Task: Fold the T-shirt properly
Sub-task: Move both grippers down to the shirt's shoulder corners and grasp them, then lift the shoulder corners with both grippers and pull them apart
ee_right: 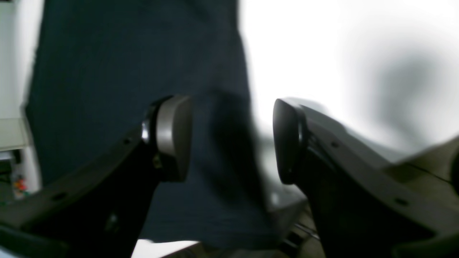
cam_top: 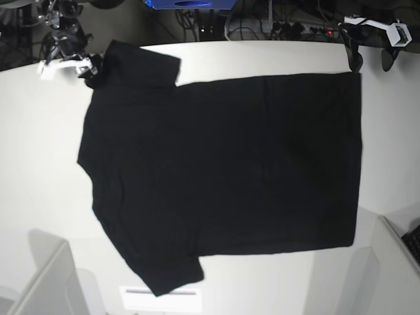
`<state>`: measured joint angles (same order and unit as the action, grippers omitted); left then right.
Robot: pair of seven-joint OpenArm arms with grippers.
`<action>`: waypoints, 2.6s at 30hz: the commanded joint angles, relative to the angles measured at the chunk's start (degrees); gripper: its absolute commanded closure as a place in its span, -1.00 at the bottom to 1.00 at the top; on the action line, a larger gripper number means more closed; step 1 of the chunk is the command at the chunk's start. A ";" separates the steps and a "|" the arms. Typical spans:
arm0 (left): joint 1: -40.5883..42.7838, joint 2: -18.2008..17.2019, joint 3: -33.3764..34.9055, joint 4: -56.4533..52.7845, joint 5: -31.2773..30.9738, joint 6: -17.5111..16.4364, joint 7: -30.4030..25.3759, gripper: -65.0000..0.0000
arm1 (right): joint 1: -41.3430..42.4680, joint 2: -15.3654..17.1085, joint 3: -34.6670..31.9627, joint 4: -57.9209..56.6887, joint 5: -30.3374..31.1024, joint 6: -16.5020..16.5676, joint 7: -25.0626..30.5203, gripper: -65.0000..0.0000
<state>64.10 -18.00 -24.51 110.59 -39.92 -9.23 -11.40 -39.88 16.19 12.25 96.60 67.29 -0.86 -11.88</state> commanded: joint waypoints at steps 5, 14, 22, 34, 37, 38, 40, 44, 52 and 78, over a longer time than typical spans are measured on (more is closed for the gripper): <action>-3.92 -1.56 -7.00 -0.74 -11.02 -7.16 14.70 -0.40 | -0.08 0.65 0.63 -0.90 0.54 0.91 1.02 -0.05; -17.99 4.59 -26.17 -6.63 -15.24 -18.06 43.00 -0.40 | -0.87 0.47 -7.11 -1.08 -1.92 1.00 0.93 -0.04; -27.22 10.48 -30.39 -6.72 -4.87 -23.25 52.76 -0.40 | -0.96 -4.10 -6.67 -1.52 -10.54 1.00 1.02 -0.03; -31.52 10.22 -27.05 -16.65 -4.52 -23.25 52.76 -0.40 | -0.78 -3.75 -7.11 -1.52 -10.45 1.00 0.93 1.00; -32.84 10.22 -27.05 -18.76 -4.43 -23.25 52.76 -0.40 | -0.78 -3.75 -7.11 -1.52 -10.45 1.00 0.76 1.00; -33.37 10.22 -27.05 -19.55 -4.43 -23.25 52.76 -0.40 | -0.69 -3.75 -7.11 -1.52 -10.45 1.00 -0.03 1.00; -34.34 10.22 -27.05 -20.70 -4.43 -23.07 52.76 -0.40 | -0.52 -3.75 -6.76 -1.52 -10.45 1.00 -1.62 1.00; -36.01 10.39 -26.96 -21.13 -4.34 -23.07 52.85 -0.40 | -0.08 -3.75 -6.67 -1.52 -10.45 1.00 -2.05 1.00; -39.88 10.48 -26.96 -24.12 -4.34 -22.81 58.21 -0.40 | 0.10 -3.92 -7.02 -1.52 -10.45 1.00 -2.14 1.00; -39.70 10.39 -20.98 -26.85 -4.43 -19.73 58.12 0.69 | 0.01 -3.83 -6.67 -1.52 -10.63 1.00 -1.70 1.00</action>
<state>23.79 -7.31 -45.65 83.61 -46.35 -29.82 44.38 -38.94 12.12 5.41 95.13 57.41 1.39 -11.84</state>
